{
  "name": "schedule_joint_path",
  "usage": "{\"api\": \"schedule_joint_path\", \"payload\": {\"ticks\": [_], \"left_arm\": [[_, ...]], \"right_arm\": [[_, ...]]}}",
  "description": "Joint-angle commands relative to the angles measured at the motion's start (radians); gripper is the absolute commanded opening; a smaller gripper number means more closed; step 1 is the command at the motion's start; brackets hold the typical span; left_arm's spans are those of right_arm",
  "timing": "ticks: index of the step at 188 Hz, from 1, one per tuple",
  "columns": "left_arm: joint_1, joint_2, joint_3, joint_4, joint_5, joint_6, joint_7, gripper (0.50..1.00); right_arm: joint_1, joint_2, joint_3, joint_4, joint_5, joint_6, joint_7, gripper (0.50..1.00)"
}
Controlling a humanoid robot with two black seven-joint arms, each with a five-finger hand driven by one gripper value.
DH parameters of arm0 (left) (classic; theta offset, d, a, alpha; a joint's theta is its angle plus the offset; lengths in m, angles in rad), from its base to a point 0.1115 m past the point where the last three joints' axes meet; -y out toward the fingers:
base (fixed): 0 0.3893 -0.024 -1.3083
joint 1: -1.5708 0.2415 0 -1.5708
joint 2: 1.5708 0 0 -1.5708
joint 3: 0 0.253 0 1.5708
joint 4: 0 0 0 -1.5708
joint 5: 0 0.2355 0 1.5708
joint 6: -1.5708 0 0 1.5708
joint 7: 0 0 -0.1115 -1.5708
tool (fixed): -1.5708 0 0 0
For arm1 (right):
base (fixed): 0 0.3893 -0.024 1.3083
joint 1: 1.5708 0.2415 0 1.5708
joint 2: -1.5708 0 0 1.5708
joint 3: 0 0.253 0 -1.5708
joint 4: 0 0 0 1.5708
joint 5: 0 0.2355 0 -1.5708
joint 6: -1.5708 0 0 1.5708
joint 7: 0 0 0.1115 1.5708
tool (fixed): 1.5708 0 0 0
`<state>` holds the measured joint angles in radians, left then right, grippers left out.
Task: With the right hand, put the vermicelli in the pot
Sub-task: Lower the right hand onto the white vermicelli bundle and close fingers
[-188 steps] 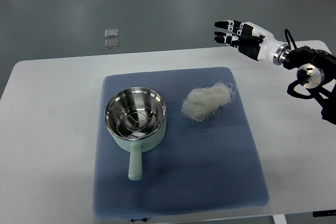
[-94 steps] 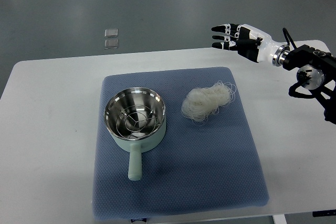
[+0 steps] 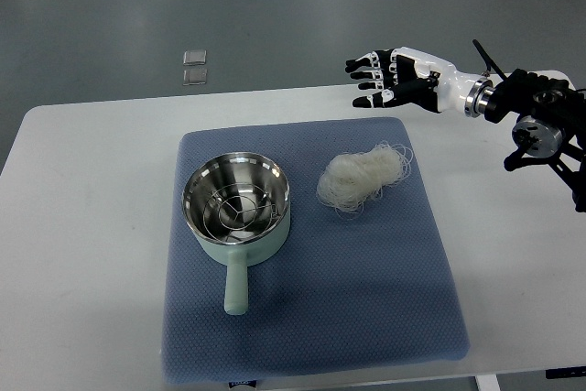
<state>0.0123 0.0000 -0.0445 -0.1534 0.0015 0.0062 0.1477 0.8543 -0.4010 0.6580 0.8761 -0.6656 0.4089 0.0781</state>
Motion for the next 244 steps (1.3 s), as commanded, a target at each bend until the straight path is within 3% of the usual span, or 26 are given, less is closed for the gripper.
{"api": "schedule_joint_path", "payload": {"ticks": [1, 45, 84, 161, 244], "left_arm": [[0.0, 0.0, 0.0, 0.0, 0.0, 0.0, 0.001, 1.0], [0.0, 0.0, 0.0, 0.0, 0.0, 0.0, 0.0, 1.0], [0.0, 0.0, 0.0, 0.0, 0.0, 0.0, 0.0, 1.0], [0.0, 0.0, 0.0, 0.0, 0.0, 0.0, 0.0, 1.0], [0.0, 0.0, 0.0, 0.0, 0.0, 0.0, 0.0, 1.0]], "right_arm": [[-0.004, -0.012, 0.0, 0.001, -0.087, -0.002, 0.0, 0.928], [-0.006, -0.001, 0.0, 0.003, -0.347, -0.013, 0.022, 0.928], [-0.004, 0.025, -0.058, 0.003, -0.586, -0.088, 0.031, 0.928], [0.005, 0.028, -0.193, 0.063, -0.623, -0.116, 0.038, 0.928], [-0.012, 0.042, -0.227, 0.05, -0.692, -0.168, 0.038, 0.928]]}}
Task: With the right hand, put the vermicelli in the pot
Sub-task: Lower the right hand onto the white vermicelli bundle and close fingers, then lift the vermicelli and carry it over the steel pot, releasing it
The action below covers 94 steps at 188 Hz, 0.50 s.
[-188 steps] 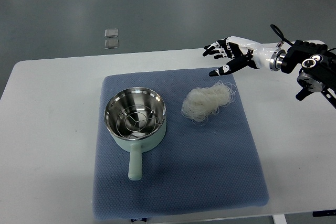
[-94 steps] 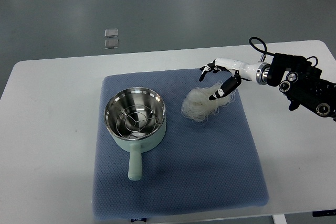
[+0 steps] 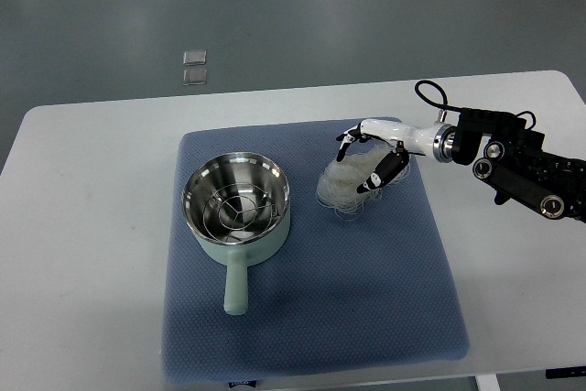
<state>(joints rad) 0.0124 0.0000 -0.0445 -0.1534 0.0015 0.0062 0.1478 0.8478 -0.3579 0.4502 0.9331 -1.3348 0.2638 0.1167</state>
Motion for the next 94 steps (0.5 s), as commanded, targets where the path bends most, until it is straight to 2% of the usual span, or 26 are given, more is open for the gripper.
{"api": "schedule_joint_path", "payload": {"ticks": [1, 84, 90, 94], "left_arm": [[0.0, 0.0, 0.0, 0.0, 0.0, 0.0, -0.001, 1.0], [0.0, 0.0, 0.0, 0.0, 0.0, 0.0, -0.001, 1.0], [0.0, 0.0, 0.0, 0.0, 0.0, 0.0, -0.001, 1.0], [0.0, 0.0, 0.0, 0.0, 0.0, 0.0, -0.001, 1.0]], "right_arm": [[-0.006, -0.001, -0.019, -0.007, -0.023, -0.023, 0.0, 0.928], [-0.01, -0.001, -0.036, -0.007, -0.038, -0.09, 0.012, 0.913], [-0.01, -0.003, -0.038, -0.007, -0.038, -0.095, 0.014, 0.897], [-0.01, -0.003, -0.039, -0.007, -0.041, -0.103, 0.015, 0.868]]}}
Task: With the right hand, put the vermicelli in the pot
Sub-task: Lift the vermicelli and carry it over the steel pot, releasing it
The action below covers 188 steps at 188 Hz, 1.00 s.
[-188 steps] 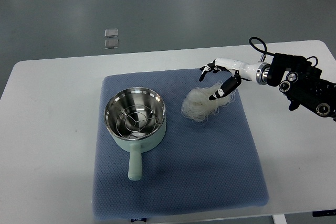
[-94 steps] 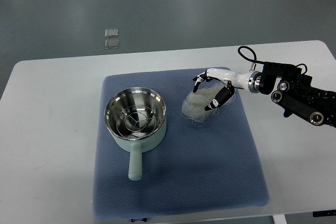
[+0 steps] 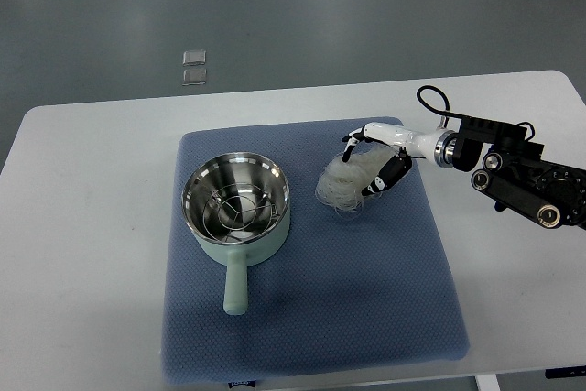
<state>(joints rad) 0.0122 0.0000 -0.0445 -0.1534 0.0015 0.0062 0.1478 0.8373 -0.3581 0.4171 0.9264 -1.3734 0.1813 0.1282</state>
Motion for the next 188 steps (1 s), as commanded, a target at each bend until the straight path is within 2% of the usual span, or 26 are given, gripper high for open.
{"api": "schedule_joint_path", "payload": {"ticks": [1, 9, 22, 29, 31, 40, 48, 111, 137, 169, 188], "left_arm": [[0.0, 0.0, 0.0, 0.0, 0.0, 0.0, -0.001, 1.0], [0.0, 0.0, 0.0, 0.0, 0.0, 0.0, 0.0, 1.0], [0.0, 0.0, 0.0, 0.0, 0.0, 0.0, -0.001, 1.0], [0.0, 0.0, 0.0, 0.0, 0.0, 0.0, 0.0, 1.0], [0.0, 0.0, 0.0, 0.0, 0.0, 0.0, -0.001, 1.0], [0.0, 0.0, 0.0, 0.0, 0.0, 0.0, 0.001, 1.0], [0.0, 0.0, 0.0, 0.0, 0.0, 0.0, -0.001, 1.0], [0.0, 0.0, 0.0, 0.0, 0.0, 0.0, -0.001, 1.0], [0.0, 0.0, 0.0, 0.0, 0.0, 0.0, -0.001, 1.0], [0.0, 0.0, 0.0, 0.0, 0.0, 0.0, -0.001, 1.0], [0.0, 0.0, 0.0, 0.0, 0.0, 0.0, -0.001, 1.0]], "right_arm": [[0.0, -0.002, -0.006, 0.0, 0.0, -0.023, 0.004, 0.846], [0.0, -0.002, -0.007, 0.0, 0.0, -0.04, 0.01, 0.766], [0.002, -0.004, -0.018, 0.0, -0.003, -0.065, 0.025, 0.688], [0.002, -0.005, -0.03, 0.0, -0.004, -0.077, 0.037, 0.619], [0.002, -0.005, -0.031, 0.0, -0.004, -0.077, 0.037, 0.619], [0.005, -0.007, -0.047, 0.002, -0.027, -0.091, 0.048, 0.546], [0.003, -0.005, -0.055, 0.002, -0.049, -0.103, 0.056, 0.5], [0.013, -0.018, -0.058, 0.006, -0.084, -0.152, 0.097, 0.5], [0.025, -0.024, -0.052, 0.009, -0.084, -0.215, 0.108, 0.5], [0.059, -0.036, -0.041, 0.014, -0.076, -0.304, 0.165, 0.5], [0.075, -0.042, -0.037, 0.054, -0.072, -0.355, 0.194, 0.5]]}}
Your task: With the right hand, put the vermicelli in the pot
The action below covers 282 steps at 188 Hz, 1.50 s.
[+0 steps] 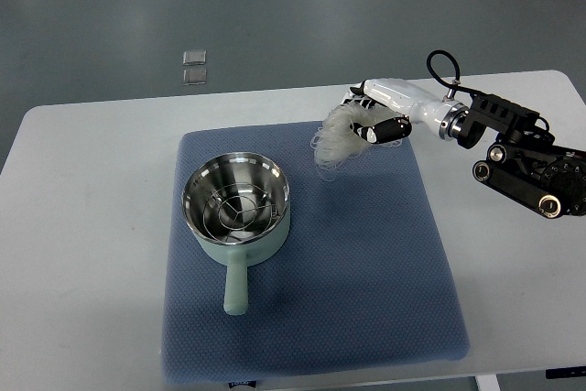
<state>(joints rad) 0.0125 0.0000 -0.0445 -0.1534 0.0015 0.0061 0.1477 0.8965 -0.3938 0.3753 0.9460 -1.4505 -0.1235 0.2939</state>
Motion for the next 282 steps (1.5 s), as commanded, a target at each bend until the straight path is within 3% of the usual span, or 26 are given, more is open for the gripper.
{"api": "schedule_joint_path", "payload": {"ticks": [1, 71, 147, 157, 163, 164, 165, 166, 167, 168, 169, 170, 171, 172, 176, 243, 282], "left_arm": [[0.0, 0.0, 0.0, 0.0, 0.0, 0.0, 0.0, 1.0], [0.0, 0.0, 0.0, 0.0, 0.0, 0.0, 0.001, 1.0], [0.0, 0.0, 0.0, 0.0, 0.0, 0.0, 0.001, 1.0], [0.0, 0.0, 0.0, 0.0, 0.0, 0.0, 0.0, 1.0], [0.0, 0.0, 0.0, 0.0, 0.0, 0.0, 0.001, 1.0], [0.0, 0.0, 0.0, 0.0, 0.0, 0.0, 0.0, 1.0], [0.0, 0.0, 0.0, 0.0, 0.0, 0.0, 0.0, 1.0], [0.0, 0.0, 0.0, 0.0, 0.0, 0.0, 0.0, 1.0], [0.0, 0.0, 0.0, 0.0, 0.0, 0.0, 0.0, 1.0], [0.0, 0.0, 0.0, 0.0, 0.0, 0.0, 0.0, 1.0], [0.0, 0.0, 0.0, 0.0, 0.0, 0.0, 0.0, 1.0], [0.0, 0.0, 0.0, 0.0, 0.0, 0.0, 0.0, 1.0], [0.0, 0.0, 0.0, 0.0, 0.0, 0.0, 0.0, 1.0], [0.0, 0.0, 0.0, 0.0, 0.0, 0.0, 0.0, 1.0], [0.0, 0.0, 0.0, 0.0, 0.0, 0.0, 0.0, 1.0], [0.0, 0.0, 0.0, 0.0, 0.0, 0.0, 0.0, 1.0], [0.0, 0.0, 0.0, 0.0, 0.0, 0.0, 0.0, 1.0]], "right_arm": [[0.016, -0.007, 0.005, 0.034, 0.005, -0.05, 0.028, 0.5], [0.033, 0.05, 0.043, 0.266, 0.005, -0.139, 0.048, 0.5], [0.024, 0.132, -0.062, 0.277, -0.001, -0.13, 0.047, 0.502], [0.021, 0.135, -0.073, 0.277, 0.001, -0.131, 0.048, 0.549], [0.021, 0.141, -0.079, 0.275, 0.002, -0.131, 0.047, 0.619], [0.019, 0.142, -0.079, 0.275, 0.004, -0.131, 0.047, 0.659], [0.019, 0.142, -0.079, 0.275, 0.004, -0.131, 0.047, 0.66], [0.019, 0.145, -0.081, 0.275, 0.005, -0.133, 0.047, 0.712], [0.019, 0.145, -0.081, 0.275, 0.005, -0.133, 0.047, 0.713], [0.018, 0.147, -0.082, 0.275, 0.005, -0.133, 0.047, 0.768], [0.018, 0.147, -0.082, 0.275, 0.005, -0.133, 0.047, 0.768], [0.016, 0.148, -0.084, 0.275, 0.007, -0.134, 0.047, 0.827], [0.016, 0.148, -0.084, 0.275, 0.007, -0.134, 0.047, 0.827], [0.013, 0.15, -0.085, 0.275, 0.007, -0.134, 0.047, 0.876], [0.007, 0.151, -0.085, 0.275, 0.007, -0.134, 0.045, 0.929], [0.004, 0.11, -0.058, 0.251, 0.035, -0.142, 0.05, 0.93], [-0.01, 0.075, 0.031, 0.244, 0.295, -0.128, 0.047, 0.93]]}}
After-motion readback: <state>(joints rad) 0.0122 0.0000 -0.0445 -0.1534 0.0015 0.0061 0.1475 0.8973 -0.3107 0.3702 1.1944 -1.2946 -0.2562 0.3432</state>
